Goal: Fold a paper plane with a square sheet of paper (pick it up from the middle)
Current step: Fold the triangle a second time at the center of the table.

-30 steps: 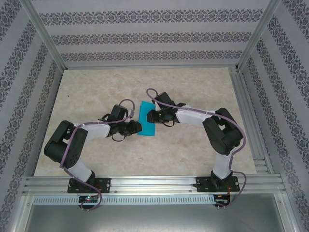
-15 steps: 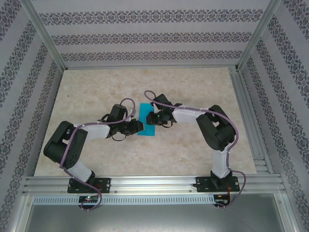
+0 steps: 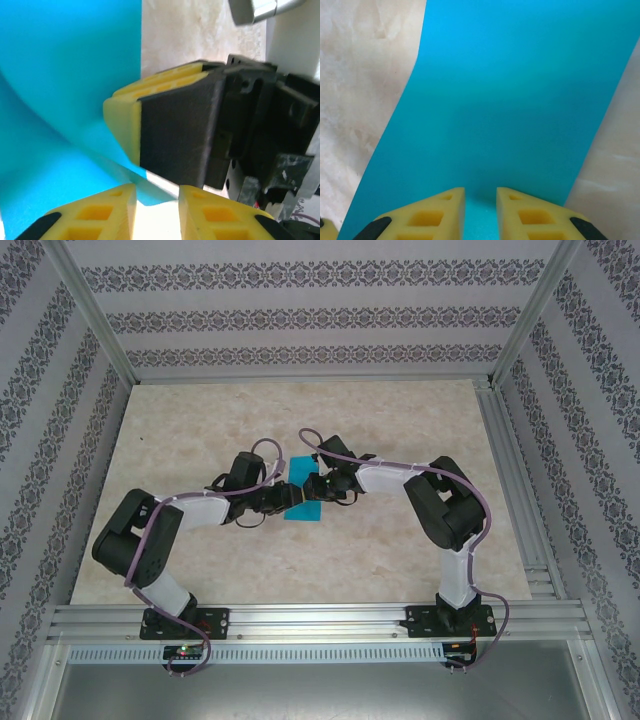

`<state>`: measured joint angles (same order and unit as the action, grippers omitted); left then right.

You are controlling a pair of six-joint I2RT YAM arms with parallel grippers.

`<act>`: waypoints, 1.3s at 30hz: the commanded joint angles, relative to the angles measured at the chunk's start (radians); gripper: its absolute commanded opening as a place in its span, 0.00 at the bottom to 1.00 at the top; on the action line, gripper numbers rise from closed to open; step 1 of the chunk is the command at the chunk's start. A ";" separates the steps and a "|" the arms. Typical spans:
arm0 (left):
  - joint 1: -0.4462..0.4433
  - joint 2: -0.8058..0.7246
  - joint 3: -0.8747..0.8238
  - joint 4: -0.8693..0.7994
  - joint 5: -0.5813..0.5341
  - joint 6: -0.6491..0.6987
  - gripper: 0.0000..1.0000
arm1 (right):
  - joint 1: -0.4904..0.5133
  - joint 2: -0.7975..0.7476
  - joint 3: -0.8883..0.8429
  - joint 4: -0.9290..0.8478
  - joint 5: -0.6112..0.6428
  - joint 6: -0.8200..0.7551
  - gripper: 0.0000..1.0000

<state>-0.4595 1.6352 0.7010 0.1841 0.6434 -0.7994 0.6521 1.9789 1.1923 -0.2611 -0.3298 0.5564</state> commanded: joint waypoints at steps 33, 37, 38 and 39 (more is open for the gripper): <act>-0.011 0.115 0.075 0.082 -0.044 -0.003 0.15 | -0.086 -0.148 -0.160 0.208 -0.204 0.059 0.33; -0.011 0.114 0.075 0.072 -0.047 0.000 0.10 | -0.080 -0.121 -0.138 0.193 -0.205 0.053 0.32; -0.011 0.114 0.075 0.071 -0.047 0.002 0.10 | -0.077 -0.117 -0.136 0.195 -0.207 0.052 0.31; -0.011 0.113 0.078 0.069 -0.047 0.003 0.09 | -0.075 -0.113 -0.133 0.194 -0.211 0.050 0.31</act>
<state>-0.4599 1.7443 0.7578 0.2481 0.6113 -0.8173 0.5629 1.8462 1.0290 -0.0750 -0.5186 0.6300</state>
